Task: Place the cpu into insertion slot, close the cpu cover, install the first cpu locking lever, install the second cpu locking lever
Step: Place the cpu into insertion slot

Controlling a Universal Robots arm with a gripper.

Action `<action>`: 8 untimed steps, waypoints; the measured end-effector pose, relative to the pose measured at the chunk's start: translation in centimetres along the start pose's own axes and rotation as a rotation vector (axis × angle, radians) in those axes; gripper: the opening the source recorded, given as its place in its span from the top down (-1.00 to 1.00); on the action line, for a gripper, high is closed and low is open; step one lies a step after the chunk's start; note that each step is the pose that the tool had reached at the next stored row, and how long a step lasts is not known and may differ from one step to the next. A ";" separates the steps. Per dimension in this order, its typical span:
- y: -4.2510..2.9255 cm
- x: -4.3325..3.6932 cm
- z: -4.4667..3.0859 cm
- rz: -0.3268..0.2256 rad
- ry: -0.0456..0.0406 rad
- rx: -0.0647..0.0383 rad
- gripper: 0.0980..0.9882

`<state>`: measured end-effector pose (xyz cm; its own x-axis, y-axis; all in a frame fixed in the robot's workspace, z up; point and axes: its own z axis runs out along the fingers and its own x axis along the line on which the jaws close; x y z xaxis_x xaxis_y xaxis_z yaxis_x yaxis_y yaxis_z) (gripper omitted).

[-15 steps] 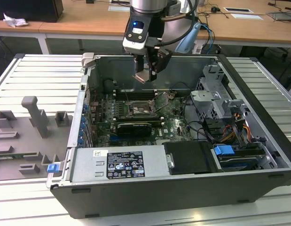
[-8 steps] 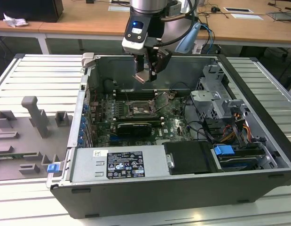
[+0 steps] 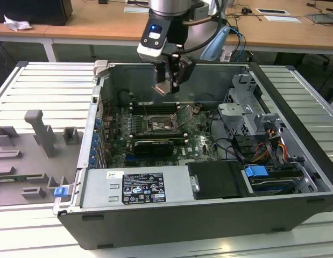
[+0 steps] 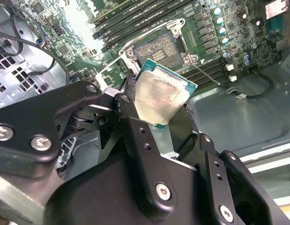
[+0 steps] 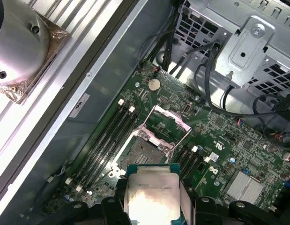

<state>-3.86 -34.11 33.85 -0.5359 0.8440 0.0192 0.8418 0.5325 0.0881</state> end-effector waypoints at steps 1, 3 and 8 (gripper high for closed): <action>0.00 0.00 0.03 0.009 -0.0009 0.000 0.03; -0.01 0.00 0.08 0.028 -0.0027 0.000 0.03; -0.03 -0.01 0.30 0.126 -0.0118 -0.002 0.03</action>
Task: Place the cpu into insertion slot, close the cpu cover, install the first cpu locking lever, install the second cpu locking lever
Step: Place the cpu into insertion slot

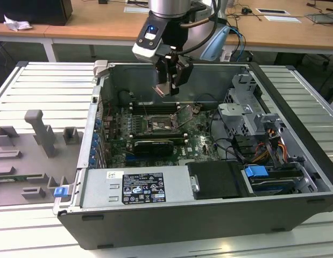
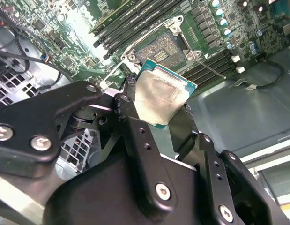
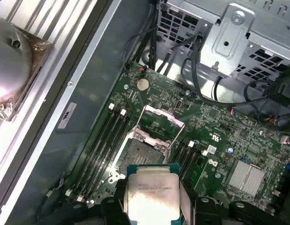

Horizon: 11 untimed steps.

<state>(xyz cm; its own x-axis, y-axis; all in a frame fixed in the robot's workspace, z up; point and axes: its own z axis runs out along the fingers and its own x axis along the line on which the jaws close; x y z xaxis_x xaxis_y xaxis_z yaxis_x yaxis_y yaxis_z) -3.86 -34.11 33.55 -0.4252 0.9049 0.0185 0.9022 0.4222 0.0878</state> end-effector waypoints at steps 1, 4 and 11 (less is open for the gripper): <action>0.00 0.00 0.02 0.011 -0.0010 0.000 0.03; -0.01 0.00 0.10 0.047 -0.0041 -0.001 0.03; -0.02 0.00 0.23 0.117 -0.0103 -0.002 0.03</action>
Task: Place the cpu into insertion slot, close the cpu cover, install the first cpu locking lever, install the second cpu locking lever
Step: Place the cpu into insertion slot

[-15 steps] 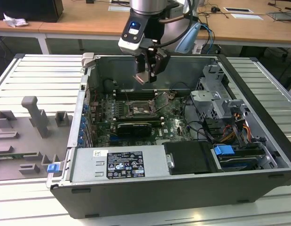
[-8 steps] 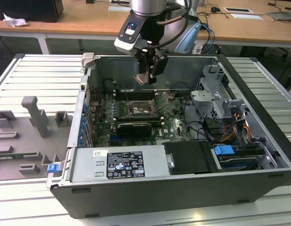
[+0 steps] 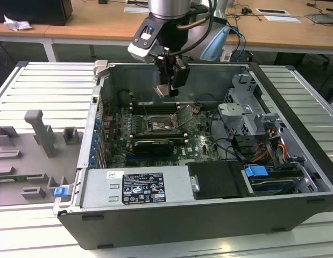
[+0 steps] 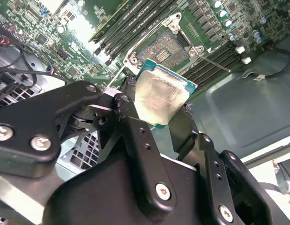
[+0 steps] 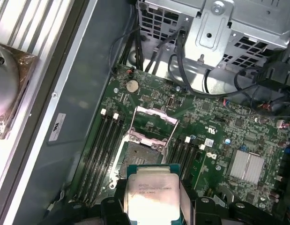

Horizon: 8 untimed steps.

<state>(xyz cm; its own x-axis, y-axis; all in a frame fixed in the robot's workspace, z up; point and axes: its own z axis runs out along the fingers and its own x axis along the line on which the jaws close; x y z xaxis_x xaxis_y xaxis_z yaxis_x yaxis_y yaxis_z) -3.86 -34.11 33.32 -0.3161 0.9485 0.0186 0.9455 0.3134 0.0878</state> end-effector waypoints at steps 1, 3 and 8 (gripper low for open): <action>0.00 0.00 0.01 0.007 -0.0006 0.000 0.03; 0.00 0.00 0.03 0.018 -0.0016 0.000 0.03; -0.02 0.00 0.17 0.103 -0.0092 -0.002 0.03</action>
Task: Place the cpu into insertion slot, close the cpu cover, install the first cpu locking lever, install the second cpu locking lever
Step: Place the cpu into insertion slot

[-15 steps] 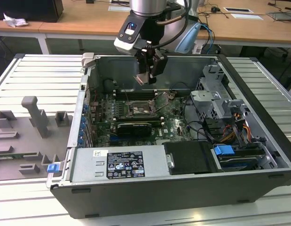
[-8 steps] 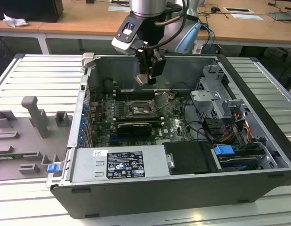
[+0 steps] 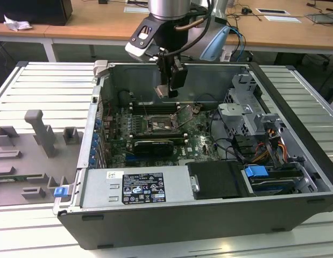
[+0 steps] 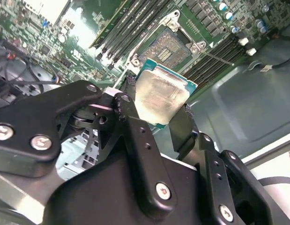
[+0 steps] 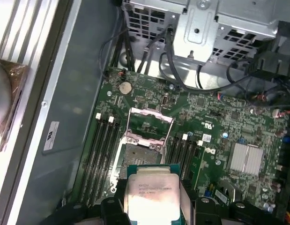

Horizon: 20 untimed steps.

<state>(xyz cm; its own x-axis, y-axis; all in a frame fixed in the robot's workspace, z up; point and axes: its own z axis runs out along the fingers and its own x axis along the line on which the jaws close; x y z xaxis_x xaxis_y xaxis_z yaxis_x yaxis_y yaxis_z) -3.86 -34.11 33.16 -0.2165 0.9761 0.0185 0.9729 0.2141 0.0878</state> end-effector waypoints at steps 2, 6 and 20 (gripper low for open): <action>0.00 0.00 0.06 0.028 -0.0023 -0.001 0.03; -0.02 -0.01 0.23 0.091 -0.0080 -0.002 0.03; -0.08 -0.02 1.02 0.115 -0.0196 0.000 0.03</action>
<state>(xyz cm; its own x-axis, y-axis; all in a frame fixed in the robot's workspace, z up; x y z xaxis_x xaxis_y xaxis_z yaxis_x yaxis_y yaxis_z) -3.85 -34.11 32.13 -0.1018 0.9948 0.0090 0.9912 0.1006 0.0865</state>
